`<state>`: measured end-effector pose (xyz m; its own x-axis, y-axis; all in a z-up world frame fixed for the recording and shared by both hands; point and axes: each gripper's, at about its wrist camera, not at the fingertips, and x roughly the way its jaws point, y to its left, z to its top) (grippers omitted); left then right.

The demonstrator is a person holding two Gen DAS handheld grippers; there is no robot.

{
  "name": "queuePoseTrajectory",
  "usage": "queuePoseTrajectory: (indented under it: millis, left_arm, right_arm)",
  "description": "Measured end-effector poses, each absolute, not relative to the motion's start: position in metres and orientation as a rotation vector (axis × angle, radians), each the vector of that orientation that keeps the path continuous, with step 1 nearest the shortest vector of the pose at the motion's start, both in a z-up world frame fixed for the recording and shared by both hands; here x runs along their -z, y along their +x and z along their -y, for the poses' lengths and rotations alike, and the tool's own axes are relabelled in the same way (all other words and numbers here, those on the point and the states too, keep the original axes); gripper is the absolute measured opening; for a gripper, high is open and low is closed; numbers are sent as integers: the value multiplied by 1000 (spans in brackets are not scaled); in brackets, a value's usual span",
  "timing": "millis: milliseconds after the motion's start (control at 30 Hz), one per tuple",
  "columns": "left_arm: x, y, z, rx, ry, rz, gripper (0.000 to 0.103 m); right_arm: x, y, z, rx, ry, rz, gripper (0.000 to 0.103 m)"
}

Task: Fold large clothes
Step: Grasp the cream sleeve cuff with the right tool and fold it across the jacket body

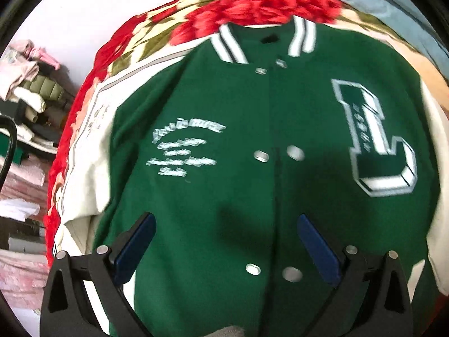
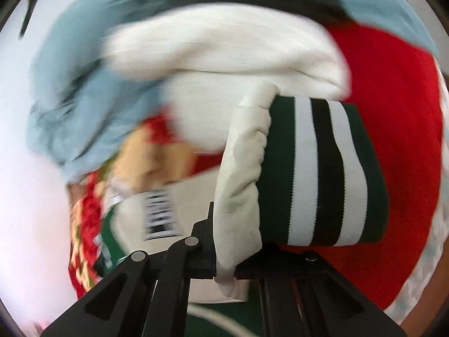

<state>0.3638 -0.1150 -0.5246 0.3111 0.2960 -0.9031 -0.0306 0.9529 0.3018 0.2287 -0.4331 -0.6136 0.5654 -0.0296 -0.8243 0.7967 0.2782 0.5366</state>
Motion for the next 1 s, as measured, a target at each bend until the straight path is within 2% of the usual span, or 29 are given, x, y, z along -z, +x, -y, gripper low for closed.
queuePoseTrajectory:
  millis: [200, 333, 500, 567, 767, 867, 900, 933, 1000]
  left_arm:
    - [503, 378, 42, -308, 156, -1226, 103]
    - [496, 377, -16, -397, 87, -1216, 103]
    - [509, 361, -81, -510, 27, -1224, 103]
    - [518, 353, -100, -544, 18, -1243, 103]
    - [538, 330, -145, -603, -20, -1288, 103]
    - [541, 320, -159, -617, -39, -1305, 103]
    - [539, 318, -161, -615, -53, -1310, 103]
    - [536, 316, -163, -610, -71, -1315, 103]
    - [526, 315, -162, -593, -96, -1309, 103]
  right_arm:
    - [515, 361, 339, 342, 962, -796, 7]
    - [500, 460, 230, 119, 838, -866, 7]
    - [542, 560, 54, -130, 581, -1056, 7]
    - [576, 587, -23, -223, 463, -1155, 6]
    - [675, 577, -139, -336, 199, -1391, 8]
    - [688, 562, -144, -396, 211, -1425, 23]
    - [678, 561, -143, -440, 237, -1404, 34]
    - [669, 557, -135, -469, 270, -1391, 53]
    - [651, 545, -110, -475, 336, -1379, 70]
